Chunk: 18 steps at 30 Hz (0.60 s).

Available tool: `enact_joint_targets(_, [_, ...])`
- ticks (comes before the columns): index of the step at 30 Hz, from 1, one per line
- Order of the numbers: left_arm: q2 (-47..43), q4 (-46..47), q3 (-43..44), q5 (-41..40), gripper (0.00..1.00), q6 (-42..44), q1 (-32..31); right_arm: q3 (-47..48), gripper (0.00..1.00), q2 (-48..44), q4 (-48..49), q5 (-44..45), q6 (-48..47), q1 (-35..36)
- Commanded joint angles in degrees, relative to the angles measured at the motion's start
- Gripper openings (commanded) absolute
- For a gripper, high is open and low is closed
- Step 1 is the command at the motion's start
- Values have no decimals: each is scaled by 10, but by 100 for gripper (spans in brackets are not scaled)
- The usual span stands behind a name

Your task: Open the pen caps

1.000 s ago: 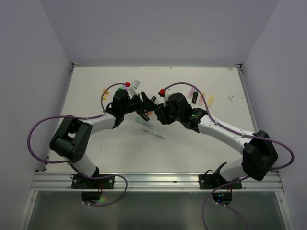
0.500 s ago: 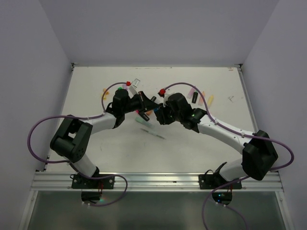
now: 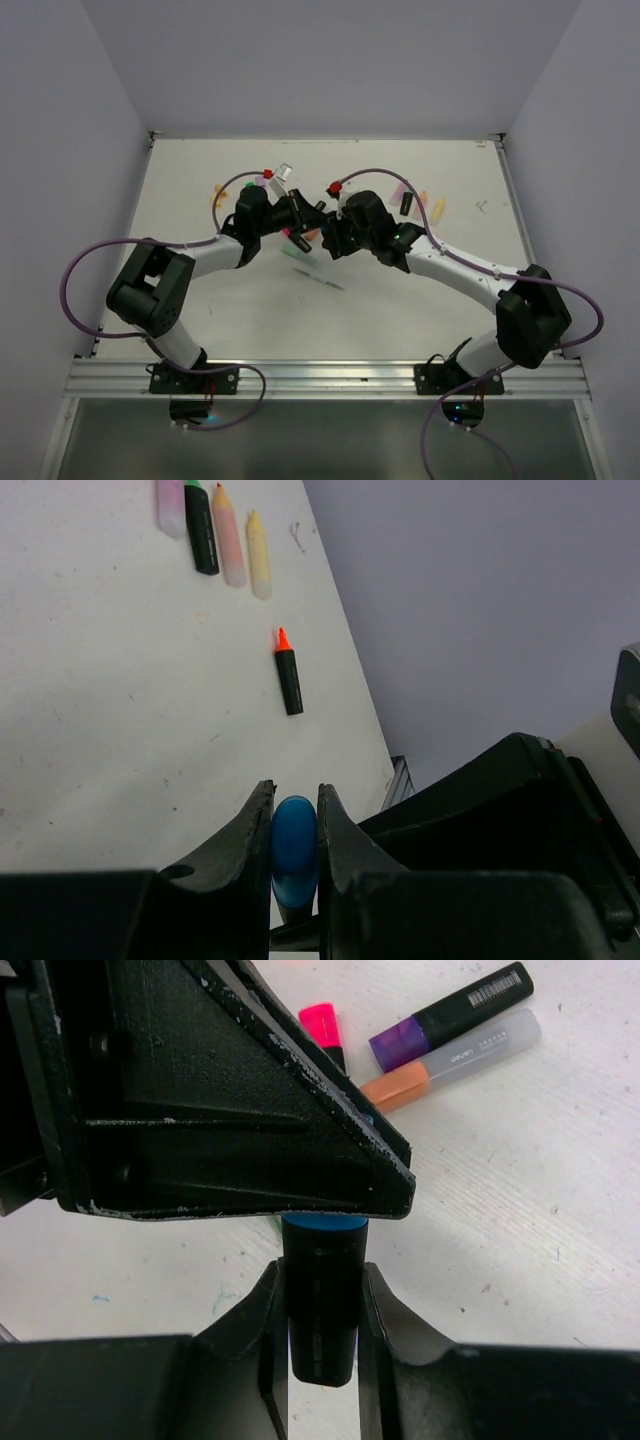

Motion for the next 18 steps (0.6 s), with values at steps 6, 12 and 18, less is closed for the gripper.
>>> enact_joint_targets(6, [43, -7, 129, -9, 0, 2, 33, -20, 0, 0, -9, -11, 38, 3])
enact_joint_targets(12, [99, -10, 246, -10, 0, -43, 130, -110, 0, -79, -18, -18, 77, 8])
enact_joint_targets(18, [113, -11, 291, -2, 0, -50, 165, -133, 0, -136, -55, 3, 84, 12])
